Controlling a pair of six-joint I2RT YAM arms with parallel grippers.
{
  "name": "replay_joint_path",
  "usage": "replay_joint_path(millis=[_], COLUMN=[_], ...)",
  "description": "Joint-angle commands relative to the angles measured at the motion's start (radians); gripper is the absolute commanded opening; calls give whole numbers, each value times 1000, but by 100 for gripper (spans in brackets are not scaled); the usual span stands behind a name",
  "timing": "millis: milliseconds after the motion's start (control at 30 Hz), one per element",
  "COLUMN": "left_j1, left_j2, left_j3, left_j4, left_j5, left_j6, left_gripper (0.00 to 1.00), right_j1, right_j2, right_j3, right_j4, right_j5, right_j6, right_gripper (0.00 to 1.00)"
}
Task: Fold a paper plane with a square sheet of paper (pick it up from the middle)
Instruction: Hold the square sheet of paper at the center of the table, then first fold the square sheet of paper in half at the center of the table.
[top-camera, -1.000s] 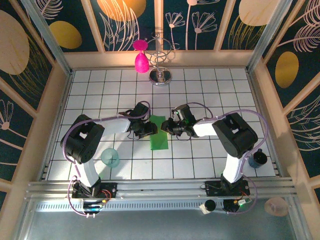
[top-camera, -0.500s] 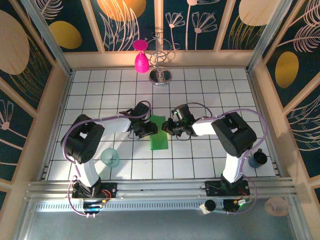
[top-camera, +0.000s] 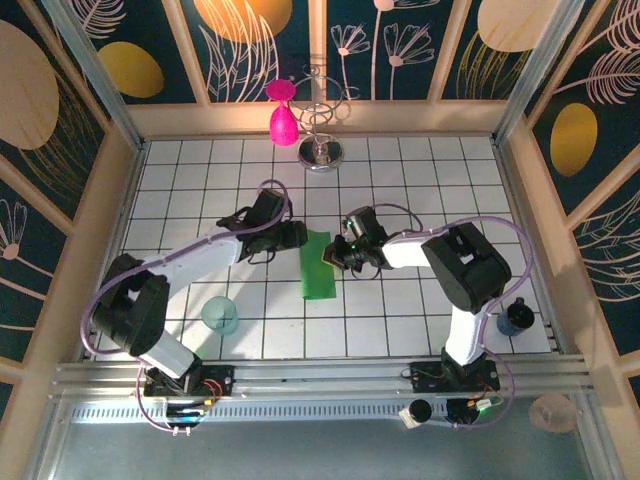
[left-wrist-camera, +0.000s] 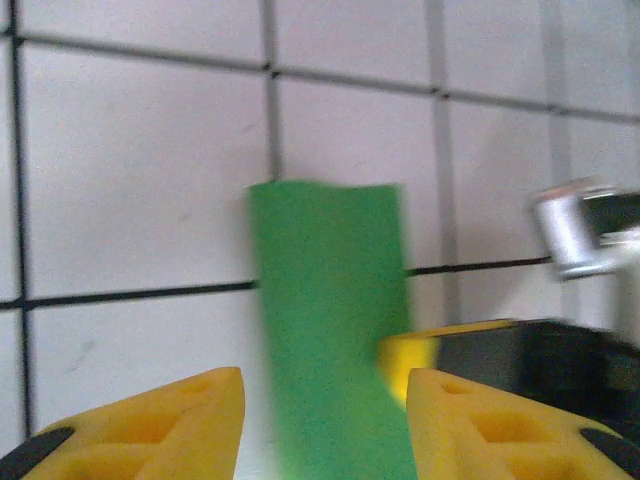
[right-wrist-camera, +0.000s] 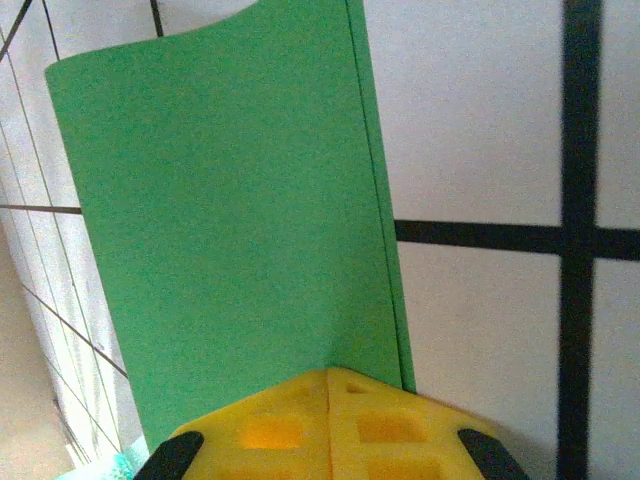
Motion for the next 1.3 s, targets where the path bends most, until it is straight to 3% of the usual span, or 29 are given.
replay_joint_path(millis=[0,133,267,467,633,1267], left_j1=[-3,-4,-3,-4,-4,-4], left_j2=[15,49,91,143,216,314], left_j3=[-27,-74,-67,-67,-48,5], left_j4=[127,216,167,159,145,15], left_j5=[141,252,229,248,272,194], left_j6=[-37,-86,-71,-63,-45,76], left_gripper=[41,31,21,15,13,10], right_j1=[15,20,22,23,23,22], right_j2=[115,128,141,141,135,136], right_j3=[-46,-47,-47,-43,-40,-23], right_j4=[-158,-156,-158,-172,-183,-234], right_j5=[136,140,144,151,151,159], right_j6=[-7,2,4,-7,-19,-43], right_gripper=[7,5,3,3,3,3])
